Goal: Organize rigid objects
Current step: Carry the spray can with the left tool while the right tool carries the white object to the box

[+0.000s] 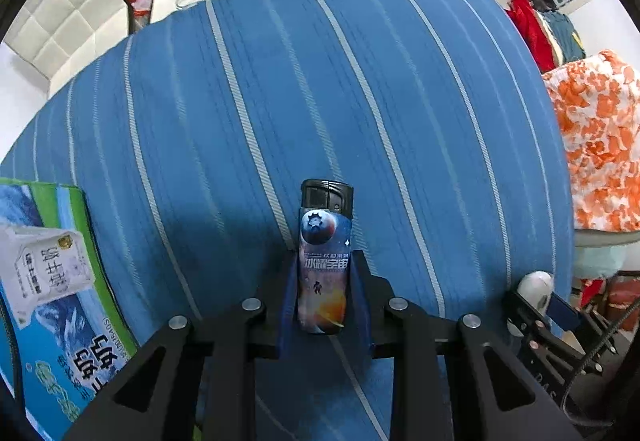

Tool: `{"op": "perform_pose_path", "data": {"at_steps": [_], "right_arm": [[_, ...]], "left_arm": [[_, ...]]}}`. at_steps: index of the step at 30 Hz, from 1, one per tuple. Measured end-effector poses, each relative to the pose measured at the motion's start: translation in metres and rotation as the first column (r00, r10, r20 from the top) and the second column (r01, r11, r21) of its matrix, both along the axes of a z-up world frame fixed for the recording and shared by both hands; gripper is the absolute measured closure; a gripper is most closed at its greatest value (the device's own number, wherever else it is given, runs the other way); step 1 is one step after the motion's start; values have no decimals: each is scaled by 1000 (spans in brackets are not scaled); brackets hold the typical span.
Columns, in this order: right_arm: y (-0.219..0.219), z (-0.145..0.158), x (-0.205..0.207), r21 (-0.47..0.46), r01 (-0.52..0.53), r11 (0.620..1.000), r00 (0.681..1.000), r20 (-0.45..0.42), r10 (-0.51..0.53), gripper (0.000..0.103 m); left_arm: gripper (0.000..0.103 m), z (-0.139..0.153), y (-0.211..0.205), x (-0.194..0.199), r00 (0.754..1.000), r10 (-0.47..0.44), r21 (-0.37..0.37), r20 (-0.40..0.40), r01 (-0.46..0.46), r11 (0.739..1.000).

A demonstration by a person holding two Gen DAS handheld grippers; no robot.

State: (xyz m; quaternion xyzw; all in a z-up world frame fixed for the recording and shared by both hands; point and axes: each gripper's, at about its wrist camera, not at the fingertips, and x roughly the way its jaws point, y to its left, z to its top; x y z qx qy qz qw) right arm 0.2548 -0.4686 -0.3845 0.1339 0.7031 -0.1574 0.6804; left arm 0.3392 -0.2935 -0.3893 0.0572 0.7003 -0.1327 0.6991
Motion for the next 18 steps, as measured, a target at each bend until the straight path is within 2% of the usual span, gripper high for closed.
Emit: {"op": "perform_pose_path", "data": {"at_steps": [3, 7, 11, 15, 18], "right_arm": [[-1, 1, -2, 29, -12, 999, 1000, 1, 12, 54], [-3, 7, -14, 73, 4, 997, 1000, 26, -6, 54], [8, 19, -29, 98, -31, 995, 998, 57, 25, 54], [22, 37, -38, 115, -72, 991, 994, 95, 61, 54], [36, 62, -42, 123, -110, 986, 986, 139, 92, 54]], "left_arm": [[80, 2, -6, -14, 1000, -5, 30, 18, 5, 1000], [80, 7, 3, -32, 1000, 24, 22, 20, -25, 999], [80, 17, 17, -58, 998, 47, 13, 40, -47, 999], [80, 39, 28, -80, 994, 65, -2, 91, -65, 998], [80, 67, 42, -91, 987, 91, -32, 134, -87, 996]]}}
